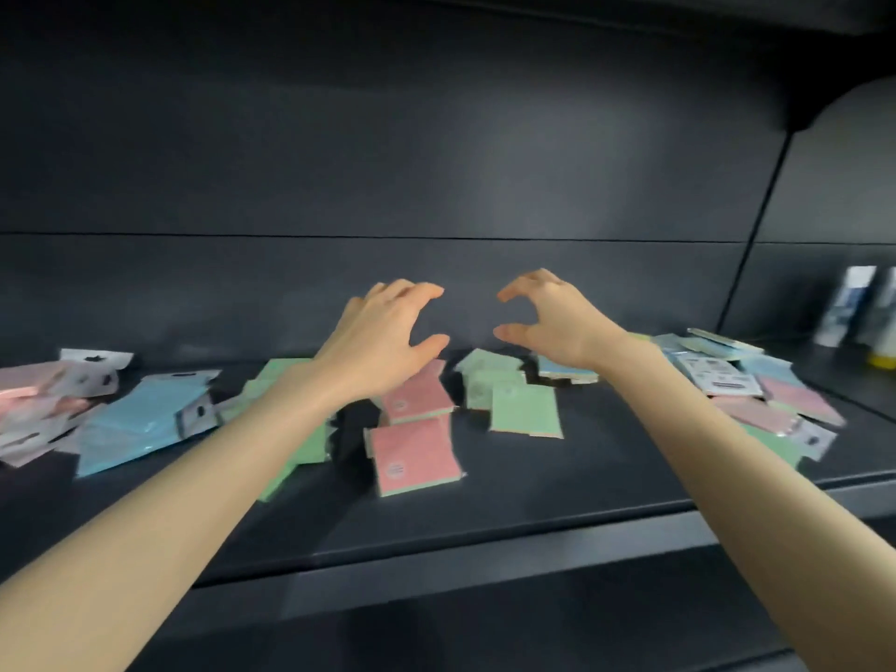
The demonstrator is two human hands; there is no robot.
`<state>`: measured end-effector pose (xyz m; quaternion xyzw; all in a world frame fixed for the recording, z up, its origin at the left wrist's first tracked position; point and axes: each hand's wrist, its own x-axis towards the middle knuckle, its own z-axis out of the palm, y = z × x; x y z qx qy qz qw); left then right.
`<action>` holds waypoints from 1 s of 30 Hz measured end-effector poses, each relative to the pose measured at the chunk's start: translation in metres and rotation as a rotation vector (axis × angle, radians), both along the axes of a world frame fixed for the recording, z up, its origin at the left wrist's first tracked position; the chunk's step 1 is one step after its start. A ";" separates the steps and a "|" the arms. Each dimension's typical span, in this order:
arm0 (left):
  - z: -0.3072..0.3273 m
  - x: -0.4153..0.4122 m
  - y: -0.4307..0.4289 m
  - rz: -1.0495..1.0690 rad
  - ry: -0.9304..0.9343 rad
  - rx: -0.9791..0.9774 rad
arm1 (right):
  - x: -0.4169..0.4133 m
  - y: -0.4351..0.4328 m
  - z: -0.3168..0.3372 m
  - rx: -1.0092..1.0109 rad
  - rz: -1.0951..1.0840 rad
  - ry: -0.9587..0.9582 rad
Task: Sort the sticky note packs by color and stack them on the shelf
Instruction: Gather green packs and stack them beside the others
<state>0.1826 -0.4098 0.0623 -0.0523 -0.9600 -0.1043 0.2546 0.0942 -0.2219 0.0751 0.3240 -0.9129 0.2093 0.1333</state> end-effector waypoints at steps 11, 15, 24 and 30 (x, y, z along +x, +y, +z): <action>-0.032 -0.053 0.200 -0.144 -0.094 0.023 | -0.018 0.222 -0.026 0.045 -0.185 -0.017; -0.050 -0.059 0.255 -0.157 -0.187 0.090 | -0.027 0.274 -0.044 0.053 -0.180 -0.109; -0.083 -0.089 0.311 0.000 -0.481 0.140 | -0.062 0.317 -0.078 0.011 -0.170 -0.240; -0.087 -0.103 0.313 0.044 -0.515 0.303 | -0.085 0.318 -0.099 -0.056 -0.210 -0.323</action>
